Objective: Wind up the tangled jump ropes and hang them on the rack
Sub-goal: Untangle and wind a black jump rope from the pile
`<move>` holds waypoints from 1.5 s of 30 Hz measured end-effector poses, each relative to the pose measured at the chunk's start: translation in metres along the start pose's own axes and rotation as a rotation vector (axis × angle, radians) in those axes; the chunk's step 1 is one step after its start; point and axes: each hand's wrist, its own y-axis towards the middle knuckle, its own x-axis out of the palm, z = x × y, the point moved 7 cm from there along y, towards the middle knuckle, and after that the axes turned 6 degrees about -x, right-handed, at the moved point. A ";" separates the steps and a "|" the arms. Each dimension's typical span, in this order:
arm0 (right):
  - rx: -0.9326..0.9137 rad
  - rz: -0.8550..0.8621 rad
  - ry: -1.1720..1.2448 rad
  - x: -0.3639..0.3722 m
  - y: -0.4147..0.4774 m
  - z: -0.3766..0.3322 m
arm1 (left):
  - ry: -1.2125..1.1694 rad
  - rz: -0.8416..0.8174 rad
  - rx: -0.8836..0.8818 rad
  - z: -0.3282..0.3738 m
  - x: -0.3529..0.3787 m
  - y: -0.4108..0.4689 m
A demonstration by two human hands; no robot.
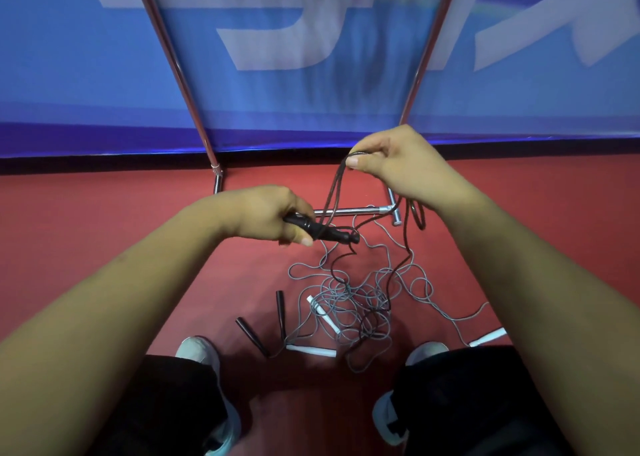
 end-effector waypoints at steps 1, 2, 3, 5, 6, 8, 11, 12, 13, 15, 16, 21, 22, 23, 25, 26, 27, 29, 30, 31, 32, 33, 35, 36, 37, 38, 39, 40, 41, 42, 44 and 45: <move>0.004 0.011 -0.010 -0.002 0.001 0.003 | -0.071 -0.033 0.037 0.004 0.003 -0.002; 0.007 0.021 -0.013 -0.004 0.001 0.006 | -0.189 -0.069 0.079 0.007 0.003 -0.005; 0.011 0.028 -0.006 -0.006 0.002 0.009 | -0.343 -0.093 0.132 0.012 0.002 -0.009; 0.039 0.009 0.051 -0.005 0.002 0.016 | -0.621 -0.081 0.281 0.022 -0.010 -0.019; 0.058 -0.015 0.095 -0.003 0.001 0.018 | -0.734 -0.063 0.351 0.025 -0.017 -0.023; 0.103 -0.058 0.162 0.006 0.001 0.022 | -0.890 -0.002 0.429 0.026 -0.028 -0.027; 0.143 -0.095 0.190 0.015 0.003 0.026 | -0.983 0.146 0.415 0.018 -0.038 -0.026; 0.153 -0.111 0.213 0.017 0.002 0.028 | -0.995 0.198 0.399 0.017 -0.040 -0.027; 0.159 -0.138 0.236 0.020 0.002 0.029 | -1.002 0.236 0.390 0.016 -0.041 -0.028; 0.168 -0.194 0.253 0.025 -0.001 0.030 | -0.998 0.267 0.377 0.017 -0.042 -0.030; 0.172 -0.210 0.245 0.027 -0.003 0.030 | -0.985 0.276 0.369 0.018 -0.043 -0.031; 0.167 -0.191 0.227 0.024 -0.006 0.030 | -0.980 0.368 0.260 0.009 -0.047 -0.028; 0.162 -0.185 0.236 0.022 -0.006 0.029 | -0.980 0.384 0.241 0.006 -0.048 -0.028; 0.156 -0.186 0.236 0.021 -0.005 0.027 | -0.978 0.401 0.230 0.004 -0.050 -0.028; 0.143 -0.205 0.219 0.019 -0.006 0.023 | -0.993 0.434 0.222 0.001 -0.053 -0.028; 0.138 -0.219 0.205 0.019 -0.006 0.022 | -1.007 0.452 0.213 -0.001 -0.054 -0.028; 0.133 -0.235 0.186 0.020 -0.007 0.020 | -1.018 0.475 0.194 -0.003 -0.054 -0.027; 0.111 -0.275 0.146 0.023 -0.007 0.016 | -1.035 0.549 0.152 -0.007 -0.057 -0.027; 0.100 -0.291 0.139 0.025 -0.007 0.014 | -1.051 0.596 0.135 -0.010 -0.059 -0.028; 0.098 -0.302 0.144 0.027 -0.007 0.012 | -1.083 0.637 0.122 -0.014 -0.061 -0.028; 0.106 -0.311 0.158 0.029 -0.007 0.012 | -1.128 0.665 0.114 -0.018 -0.063 -0.028; 0.116 -0.323 0.179 0.030 -0.008 0.012 | -1.182 0.682 0.112 -0.021 -0.064 -0.028; 0.119 -0.363 0.200 0.032 -0.011 0.013 | -1.297 0.701 0.117 -0.027 -0.067 -0.028; 0.110 -0.382 0.195 0.033 -0.013 0.013 | -1.342 0.708 0.117 -0.029 -0.067 -0.028; 0.106 -0.392 0.199 0.034 -0.014 0.013 | -1.367 0.717 0.112 -0.031 -0.067 -0.027; 0.110 -0.395 0.218 0.035 -0.016 0.012 | -1.372 0.728 0.102 -0.033 -0.066 -0.026; 0.118 -0.398 0.240 0.037 -0.016 0.011 | -1.363 0.743 0.083 -0.035 -0.065 -0.025; 0.126 -0.400 0.257 0.039 -0.017 0.010 | -1.344 0.756 0.060 -0.038 -0.064 -0.024; 0.128 -0.398 0.260 0.040 -0.017 0.009 | -1.313 0.770 0.033 -0.041 -0.064 -0.023; 0.127 -0.393 0.252 0.041 -0.017 0.008 | -1.267 0.786 -0.001 -0.044 -0.065 -0.023; 0.136 -0.361 0.220 0.040 -0.015 0.011 | -1.158 0.817 -0.064 -0.050 -0.067 -0.024; 0.153 -0.342 0.222 0.039 -0.015 0.014 | -1.118 0.822 -0.083 -0.052 -0.068 -0.025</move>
